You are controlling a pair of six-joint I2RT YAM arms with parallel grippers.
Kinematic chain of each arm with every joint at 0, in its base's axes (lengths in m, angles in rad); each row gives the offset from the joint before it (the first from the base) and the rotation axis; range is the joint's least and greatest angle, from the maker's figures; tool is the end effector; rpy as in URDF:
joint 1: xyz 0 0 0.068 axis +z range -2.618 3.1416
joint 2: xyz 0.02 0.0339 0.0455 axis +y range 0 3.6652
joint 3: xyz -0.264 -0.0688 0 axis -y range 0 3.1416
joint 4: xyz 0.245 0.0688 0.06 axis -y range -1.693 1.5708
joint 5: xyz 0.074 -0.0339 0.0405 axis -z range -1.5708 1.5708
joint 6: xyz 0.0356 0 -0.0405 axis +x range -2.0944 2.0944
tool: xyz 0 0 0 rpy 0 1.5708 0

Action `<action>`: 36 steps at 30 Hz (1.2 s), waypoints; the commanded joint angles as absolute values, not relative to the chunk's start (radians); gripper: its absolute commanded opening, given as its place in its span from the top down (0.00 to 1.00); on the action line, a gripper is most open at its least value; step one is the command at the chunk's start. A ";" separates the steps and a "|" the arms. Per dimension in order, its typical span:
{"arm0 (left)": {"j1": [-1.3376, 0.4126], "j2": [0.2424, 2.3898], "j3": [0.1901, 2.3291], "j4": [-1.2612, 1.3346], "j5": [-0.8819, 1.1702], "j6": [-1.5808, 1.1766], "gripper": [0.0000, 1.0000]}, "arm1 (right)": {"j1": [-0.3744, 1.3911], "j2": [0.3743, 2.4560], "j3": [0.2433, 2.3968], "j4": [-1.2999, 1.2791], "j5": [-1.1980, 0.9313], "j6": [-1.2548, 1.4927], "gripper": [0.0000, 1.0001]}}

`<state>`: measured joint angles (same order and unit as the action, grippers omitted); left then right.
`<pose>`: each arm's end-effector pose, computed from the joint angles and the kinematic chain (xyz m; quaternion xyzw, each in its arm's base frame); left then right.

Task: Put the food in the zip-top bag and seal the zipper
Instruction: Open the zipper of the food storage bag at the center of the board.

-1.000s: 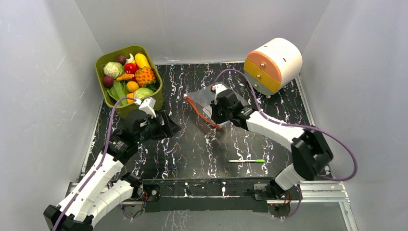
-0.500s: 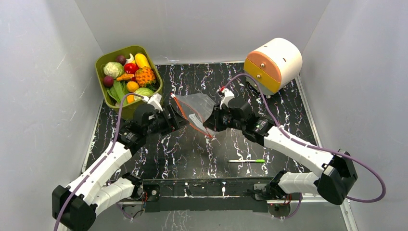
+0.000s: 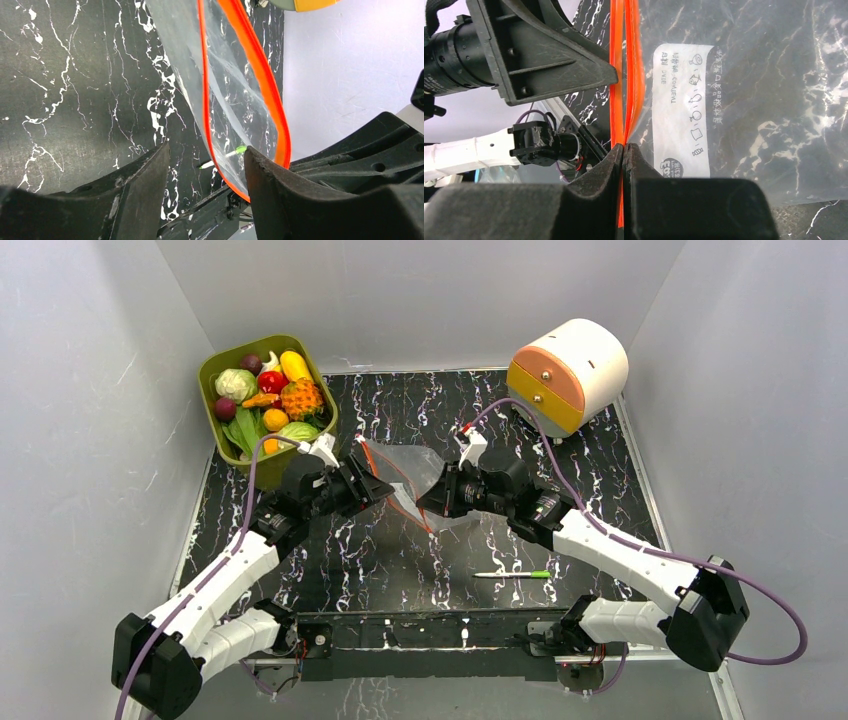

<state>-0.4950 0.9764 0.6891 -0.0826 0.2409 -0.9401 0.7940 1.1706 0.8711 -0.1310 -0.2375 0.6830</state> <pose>0.1943 -0.1145 0.2811 -0.1146 0.8139 -0.4435 0.3574 0.1816 0.1967 0.2964 -0.1102 0.8311 0.4345 0.3292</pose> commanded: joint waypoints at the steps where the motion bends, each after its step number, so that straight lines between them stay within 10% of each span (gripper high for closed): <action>1: -0.500 0.968 0.679 -0.069 0.203 -0.960 0.47 | 0.804 1.142 0.871 -0.050 -0.255 0.714 1.00; 12: -0.499 0.946 0.644 -0.018 0.177 -0.976 1.00 | 0.811 1.153 0.885 -0.091 -0.251 0.718 1.00; 16: -0.499 0.940 0.642 -0.016 0.187 -0.976 1.00 | 0.811 1.172 0.935 -0.170 -0.216 0.714 0.96; 25: -0.499 0.931 0.700 -0.071 0.223 -0.954 1.00 | 0.861 1.327 1.252 -0.522 -0.049 0.638 0.53; 36: -0.500 0.890 0.741 -0.090 0.262 -0.951 1.00 | 0.966 1.510 1.494 -0.676 0.147 0.559 0.49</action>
<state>-0.4950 0.9207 0.6926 -0.0837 0.2287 -0.9611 0.9634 1.4857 1.4231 -0.6403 0.0681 0.5919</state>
